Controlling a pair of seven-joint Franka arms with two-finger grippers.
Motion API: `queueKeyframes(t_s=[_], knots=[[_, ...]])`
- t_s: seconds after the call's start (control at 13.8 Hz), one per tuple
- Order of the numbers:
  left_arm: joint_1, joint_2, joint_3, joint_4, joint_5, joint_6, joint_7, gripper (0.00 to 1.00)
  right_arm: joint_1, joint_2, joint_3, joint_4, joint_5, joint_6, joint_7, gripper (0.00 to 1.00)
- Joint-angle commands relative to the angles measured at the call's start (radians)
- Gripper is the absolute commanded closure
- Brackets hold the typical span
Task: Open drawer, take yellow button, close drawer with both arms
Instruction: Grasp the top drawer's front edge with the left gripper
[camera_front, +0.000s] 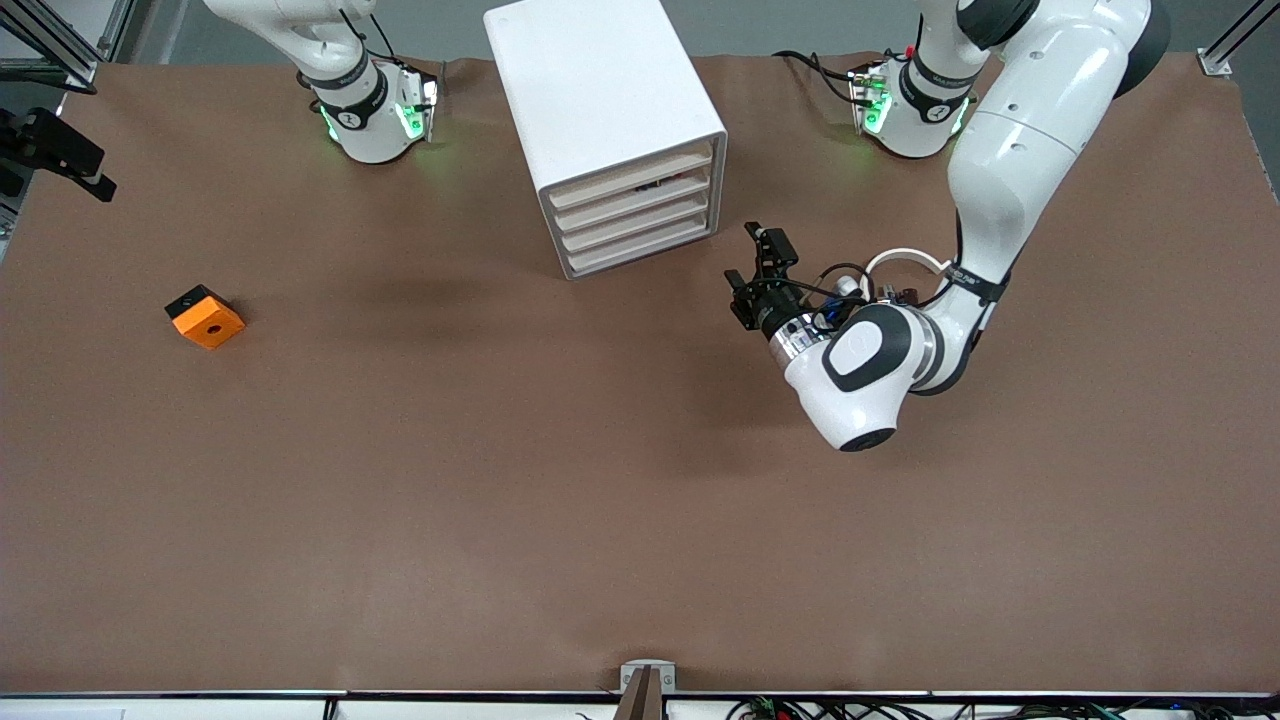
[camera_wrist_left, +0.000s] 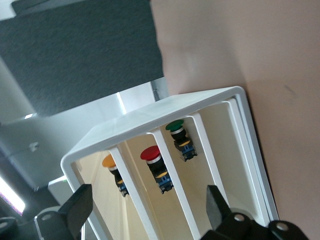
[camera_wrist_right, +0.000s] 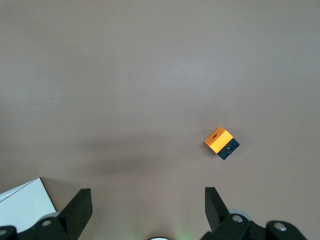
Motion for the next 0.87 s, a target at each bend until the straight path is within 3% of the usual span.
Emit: queueKeyframes(t_s=[0.0,0.8], knots=[[-0.012,0.059,-0.013,0.025,-0.056,-0.021,-0.116,0.00,-0.002,0.004,0.002,0.008,-0.011,-0.001,0.002,0.00],[-0.101,0.072,-0.011,-0.003,-0.119,-0.133,-0.307,0.03,-0.002,0.004,0.003,0.008,0.001,0.000,0.005,0.00]])
